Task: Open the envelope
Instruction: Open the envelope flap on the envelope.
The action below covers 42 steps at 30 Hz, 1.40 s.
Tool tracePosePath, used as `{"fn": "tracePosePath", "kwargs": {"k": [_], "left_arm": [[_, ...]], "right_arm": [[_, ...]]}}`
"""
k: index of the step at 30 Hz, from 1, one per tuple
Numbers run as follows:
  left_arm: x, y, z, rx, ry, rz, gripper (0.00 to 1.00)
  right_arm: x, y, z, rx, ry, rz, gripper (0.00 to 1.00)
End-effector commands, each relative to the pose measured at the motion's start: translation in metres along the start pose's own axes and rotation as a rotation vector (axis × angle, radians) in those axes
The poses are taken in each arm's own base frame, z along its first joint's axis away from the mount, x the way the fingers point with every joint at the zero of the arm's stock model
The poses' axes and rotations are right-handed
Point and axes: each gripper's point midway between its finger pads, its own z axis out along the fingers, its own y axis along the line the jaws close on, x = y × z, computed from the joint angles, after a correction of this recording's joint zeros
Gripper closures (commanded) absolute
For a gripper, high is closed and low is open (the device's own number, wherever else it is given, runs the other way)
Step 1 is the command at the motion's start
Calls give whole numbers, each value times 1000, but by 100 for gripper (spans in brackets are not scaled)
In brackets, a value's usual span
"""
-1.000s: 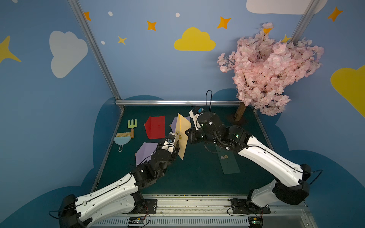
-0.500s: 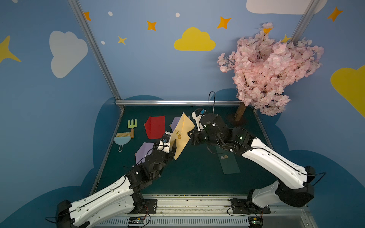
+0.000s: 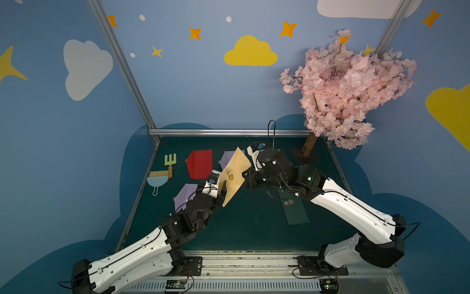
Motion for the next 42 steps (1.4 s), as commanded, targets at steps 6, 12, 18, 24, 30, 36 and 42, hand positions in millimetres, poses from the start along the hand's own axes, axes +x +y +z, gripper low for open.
{"fn": "tracePosePath", "kwargs": {"k": [6,12,18,24,30,36,42], "left_arm": [[-12,11,-3,-33,-32,-27,35],[-15,12,-4,-31,-37,-29,35],[-22,14,-7,-31,-55,-31,35],[-29,13,-8,-23,-66,-29,35],[-32,14,-9,-22,-76,-35,35],[-36,17,-11,-30,-86,-31,35],[-38,18,-12,-29,-94,-29,35]], "right_arm": [[20,5,-9,-28,60,-10,100],[26,6,-4,-28,82,-13,100],[27,5,-2,-25,89,-16,100],[32,6,2,-27,110,-20,100],[37,4,5,-20,133,-23,100],[41,4,7,-25,147,-22,100],[45,4,9,-23,161,-24,100]]}}
